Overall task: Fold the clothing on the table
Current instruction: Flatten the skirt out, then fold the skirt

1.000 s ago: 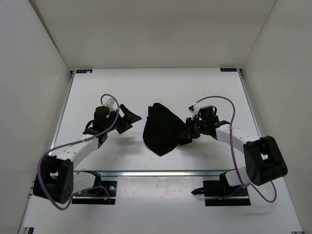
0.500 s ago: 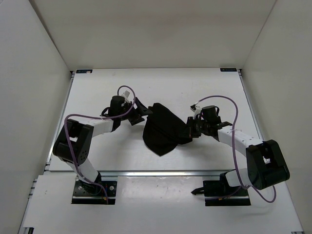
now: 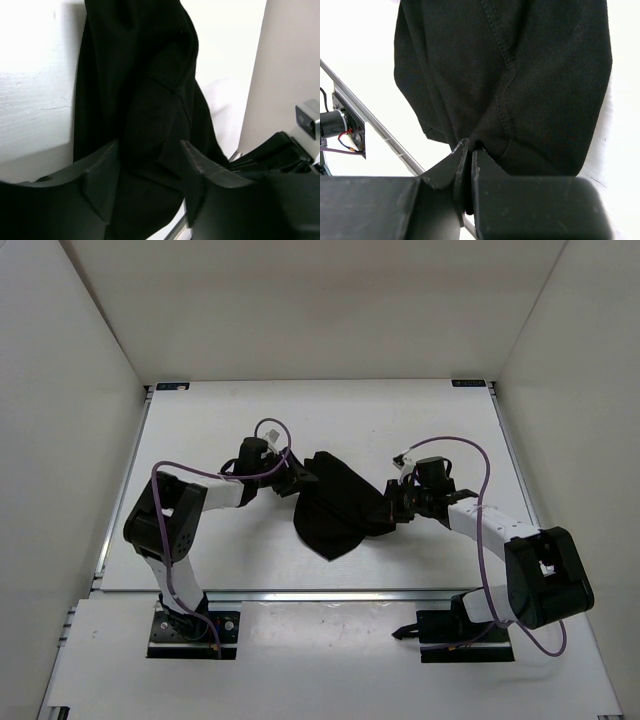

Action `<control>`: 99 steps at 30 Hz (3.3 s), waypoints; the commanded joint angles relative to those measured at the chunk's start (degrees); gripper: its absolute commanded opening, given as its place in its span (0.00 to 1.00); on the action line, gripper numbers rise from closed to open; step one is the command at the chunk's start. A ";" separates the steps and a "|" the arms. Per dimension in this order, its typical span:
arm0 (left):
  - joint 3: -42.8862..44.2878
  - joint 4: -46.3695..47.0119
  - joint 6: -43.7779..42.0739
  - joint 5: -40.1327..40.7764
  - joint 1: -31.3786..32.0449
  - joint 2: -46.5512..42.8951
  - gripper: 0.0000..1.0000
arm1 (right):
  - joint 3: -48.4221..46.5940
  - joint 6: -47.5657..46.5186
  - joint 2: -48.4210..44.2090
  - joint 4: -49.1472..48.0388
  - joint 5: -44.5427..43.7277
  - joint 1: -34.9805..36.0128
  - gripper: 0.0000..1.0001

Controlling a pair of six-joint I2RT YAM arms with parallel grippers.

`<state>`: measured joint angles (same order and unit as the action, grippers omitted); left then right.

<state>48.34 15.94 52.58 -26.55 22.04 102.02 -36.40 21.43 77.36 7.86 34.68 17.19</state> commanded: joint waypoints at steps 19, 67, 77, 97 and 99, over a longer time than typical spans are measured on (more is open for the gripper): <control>-3.42 -15.66 -13.97 0.08 -4.38 -14.82 0.00 | -5.69 -3.49 -4.59 5.59 -1.79 -12.19 0.00; -13.54 -34.51 -16.54 6.94 0.19 -47.47 0.00 | 2.57 7.49 -20.87 12.45 -10.68 2.15 0.00; -3.52 -33.35 -22.17 11.69 -1.03 -26.79 0.00 | 0.89 6.78 -15.13 14.03 -14.02 -0.92 0.00; 10.66 -39.06 -27.45 6.77 -3.76 -25.53 0.40 | -0.52 2.64 -19.70 17.99 -12.26 -4.46 0.18; 6.78 -38.88 -25.87 6.86 -2.80 -28.43 0.00 | 1.41 4.66 -19.62 16.14 -10.34 -2.78 0.00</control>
<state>58.87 -20.95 26.04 -19.05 18.65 78.78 -37.04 25.26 58.33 23.88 23.18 12.25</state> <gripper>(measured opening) 0.082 0.029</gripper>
